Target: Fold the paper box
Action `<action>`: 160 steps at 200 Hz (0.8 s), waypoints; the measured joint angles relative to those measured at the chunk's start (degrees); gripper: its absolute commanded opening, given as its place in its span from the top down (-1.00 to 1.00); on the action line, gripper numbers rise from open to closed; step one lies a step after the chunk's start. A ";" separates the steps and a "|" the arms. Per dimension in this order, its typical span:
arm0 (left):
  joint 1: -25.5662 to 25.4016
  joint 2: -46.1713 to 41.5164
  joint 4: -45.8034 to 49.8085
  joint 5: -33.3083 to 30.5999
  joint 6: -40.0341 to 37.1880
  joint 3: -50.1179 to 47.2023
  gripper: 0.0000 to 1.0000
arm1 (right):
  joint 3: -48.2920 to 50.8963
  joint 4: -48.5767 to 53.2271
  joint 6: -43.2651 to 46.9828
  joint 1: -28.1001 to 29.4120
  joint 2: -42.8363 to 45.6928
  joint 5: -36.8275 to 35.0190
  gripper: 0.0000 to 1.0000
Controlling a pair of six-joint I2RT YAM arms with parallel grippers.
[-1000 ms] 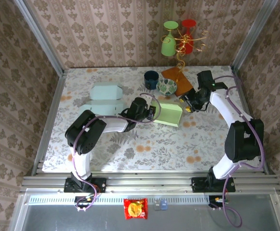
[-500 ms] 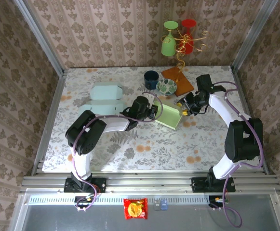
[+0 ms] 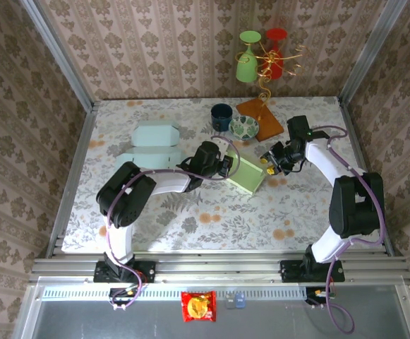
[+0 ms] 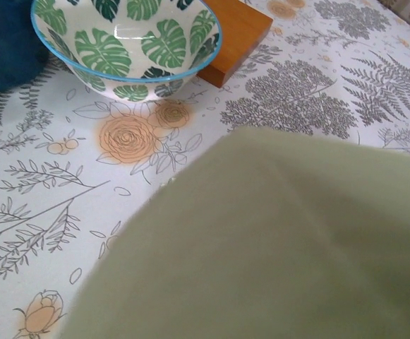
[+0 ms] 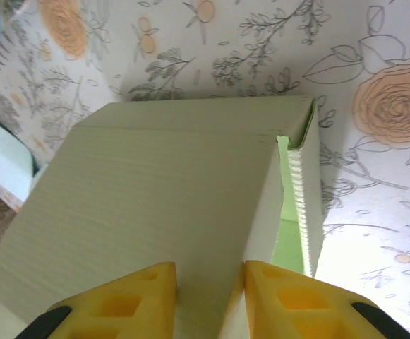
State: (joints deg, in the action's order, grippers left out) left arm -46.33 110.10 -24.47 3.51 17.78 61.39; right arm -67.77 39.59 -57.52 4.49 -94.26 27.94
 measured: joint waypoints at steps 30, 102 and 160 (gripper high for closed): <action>-0.26 0.07 0.92 1.20 0.13 -0.20 0.79 | 2.86 -1.44 2.10 0.02 0.46 -0.96 0.45; -0.92 -1.29 0.46 4.83 2.91 -4.76 0.34 | 8.31 -5.27 2.51 1.40 2.32 -3.91 0.50; -2.05 -9.51 0.52 6.23 7.06 -13.42 -0.09 | 8.31 -5.90 3.58 2.12 2.73 -5.75 0.51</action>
State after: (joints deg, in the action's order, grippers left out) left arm -48.38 100.60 -23.94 9.74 24.84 47.97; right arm -59.46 33.69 -53.93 6.61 -91.53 22.20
